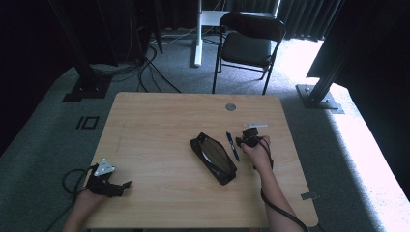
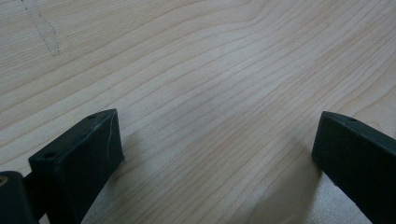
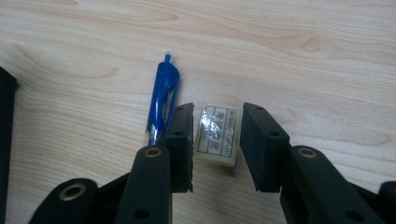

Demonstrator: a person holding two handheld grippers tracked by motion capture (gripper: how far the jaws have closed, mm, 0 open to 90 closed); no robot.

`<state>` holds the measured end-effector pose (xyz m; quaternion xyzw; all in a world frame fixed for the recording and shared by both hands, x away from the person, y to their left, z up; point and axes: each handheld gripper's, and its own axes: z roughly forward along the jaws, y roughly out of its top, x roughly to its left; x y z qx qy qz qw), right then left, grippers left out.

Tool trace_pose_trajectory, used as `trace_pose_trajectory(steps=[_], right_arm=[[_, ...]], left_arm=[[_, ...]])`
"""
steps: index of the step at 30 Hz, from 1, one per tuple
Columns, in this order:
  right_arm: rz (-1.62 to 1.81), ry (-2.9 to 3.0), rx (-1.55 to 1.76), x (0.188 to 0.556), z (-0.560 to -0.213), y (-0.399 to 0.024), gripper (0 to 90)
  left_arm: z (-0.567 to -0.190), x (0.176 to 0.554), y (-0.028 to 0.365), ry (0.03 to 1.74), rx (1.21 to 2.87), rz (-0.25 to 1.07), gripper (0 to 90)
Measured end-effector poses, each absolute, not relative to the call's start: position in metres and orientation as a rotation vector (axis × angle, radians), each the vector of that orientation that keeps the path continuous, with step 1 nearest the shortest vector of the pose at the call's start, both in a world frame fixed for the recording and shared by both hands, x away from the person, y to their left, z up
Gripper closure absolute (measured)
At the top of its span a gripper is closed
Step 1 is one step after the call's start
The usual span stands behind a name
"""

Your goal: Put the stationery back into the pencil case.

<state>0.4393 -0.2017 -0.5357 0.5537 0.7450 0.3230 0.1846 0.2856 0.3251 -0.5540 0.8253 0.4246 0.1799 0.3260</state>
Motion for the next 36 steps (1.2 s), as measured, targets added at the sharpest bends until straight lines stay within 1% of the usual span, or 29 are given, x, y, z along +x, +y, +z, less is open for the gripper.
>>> trace_pose_trajectory(steps=[7,10,15,23,36], right_arm=[[0.87,2.115,1.559,0.442,-0.541,-0.2,66.0],[0.861,2.115,1.559,0.443,-0.54,-0.2,67.8],[0.845,2.142,1.59,0.442,-0.535,-0.201,68.2],[0.906,2.123,1.583,0.436,-0.52,-0.208,68.2],[0.975,2.138,1.539,0.423,-0.49,-0.2,68.2]], left_arm=[[-0.554,0.286,0.325,1.113,2.162,0.471,2.1],[-0.554,0.286,0.325,1.113,2.163,0.471,2.1],[-0.554,0.286,0.325,1.113,2.163,0.471,2.1],[-0.554,0.286,0.325,1.113,2.163,0.471,2.1],[-0.554,0.286,0.325,1.113,2.163,0.471,2.1]])
